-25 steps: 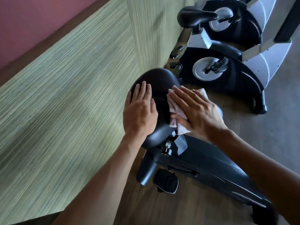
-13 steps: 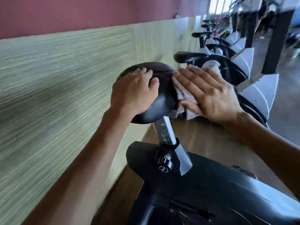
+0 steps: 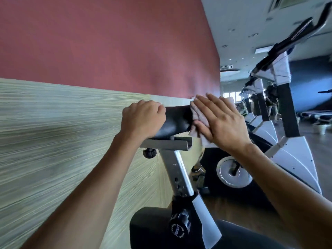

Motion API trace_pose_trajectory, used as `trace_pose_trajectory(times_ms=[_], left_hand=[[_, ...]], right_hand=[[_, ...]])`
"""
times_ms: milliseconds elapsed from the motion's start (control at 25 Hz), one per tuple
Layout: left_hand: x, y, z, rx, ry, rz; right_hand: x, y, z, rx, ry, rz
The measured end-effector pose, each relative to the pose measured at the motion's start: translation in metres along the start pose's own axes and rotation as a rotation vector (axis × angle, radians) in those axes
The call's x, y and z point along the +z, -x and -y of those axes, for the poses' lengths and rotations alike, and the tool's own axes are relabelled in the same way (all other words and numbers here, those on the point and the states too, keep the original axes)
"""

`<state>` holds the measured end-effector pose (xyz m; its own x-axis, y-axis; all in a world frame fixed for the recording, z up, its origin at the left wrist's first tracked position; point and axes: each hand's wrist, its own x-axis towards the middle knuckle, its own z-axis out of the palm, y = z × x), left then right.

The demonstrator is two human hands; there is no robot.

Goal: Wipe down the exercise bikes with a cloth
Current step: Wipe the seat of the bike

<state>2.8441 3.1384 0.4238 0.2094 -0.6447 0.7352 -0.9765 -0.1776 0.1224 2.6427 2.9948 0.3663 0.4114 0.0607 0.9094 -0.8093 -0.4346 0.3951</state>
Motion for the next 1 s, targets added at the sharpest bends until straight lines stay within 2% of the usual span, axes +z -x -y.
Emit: trace_pose_trajectory(times_ms=[80, 160, 200, 280, 360, 400, 480, 600, 760, 840, 920, 1000], left_hand=[[0.003, 0.000, -0.002, -0.027, 0.009, -0.033], [0.006, 0.001, -0.002, -0.054, 0.032, -0.063], [0.006, 0.002, -0.002, -0.055, 0.044, -0.078], [0.006, 0.003, -0.001, -0.057, 0.056, -0.098], [0.006, 0.005, 0.001, -0.042, 0.058, -0.110], [0.006, 0.006, 0.001, -0.035, 0.061, -0.118], [0.007, 0.005, 0.001, -0.037, 0.073, -0.135], [0.010, 0.002, -0.002, -0.053, 0.061, -0.150], [0.013, -0.003, 0.002, -0.064, 0.113, -0.160], [0.016, -0.003, 0.008, -0.042, 0.169, -0.175], [0.017, -0.002, 0.013, -0.012, 0.249, -0.175], [0.018, -0.002, 0.015, -0.024, 0.422, -0.191]], right_hand=[[0.003, -0.013, 0.032, 0.293, -0.051, -0.073], [0.007, -0.029, 0.070, 0.401, -0.175, -0.091], [0.006, -0.029, 0.080, 0.349, -0.259, -0.097], [0.003, -0.016, 0.065, 0.084, -0.315, -0.055], [0.000, 0.002, 0.025, -0.227, -0.103, -0.006], [0.000, 0.011, 0.007, -0.305, 0.005, 0.002], [0.002, 0.019, -0.010, -0.278, 0.083, -0.017], [0.007, 0.014, 0.006, -0.146, 0.056, -0.078], [0.010, -0.012, 0.042, -0.184, -0.062, -0.059], [0.006, -0.016, 0.034, -0.256, -0.092, -0.045], [0.002, -0.007, 0.009, -0.329, -0.018, -0.033], [-0.004, 0.002, -0.009, -0.275, 0.012, -0.021]])
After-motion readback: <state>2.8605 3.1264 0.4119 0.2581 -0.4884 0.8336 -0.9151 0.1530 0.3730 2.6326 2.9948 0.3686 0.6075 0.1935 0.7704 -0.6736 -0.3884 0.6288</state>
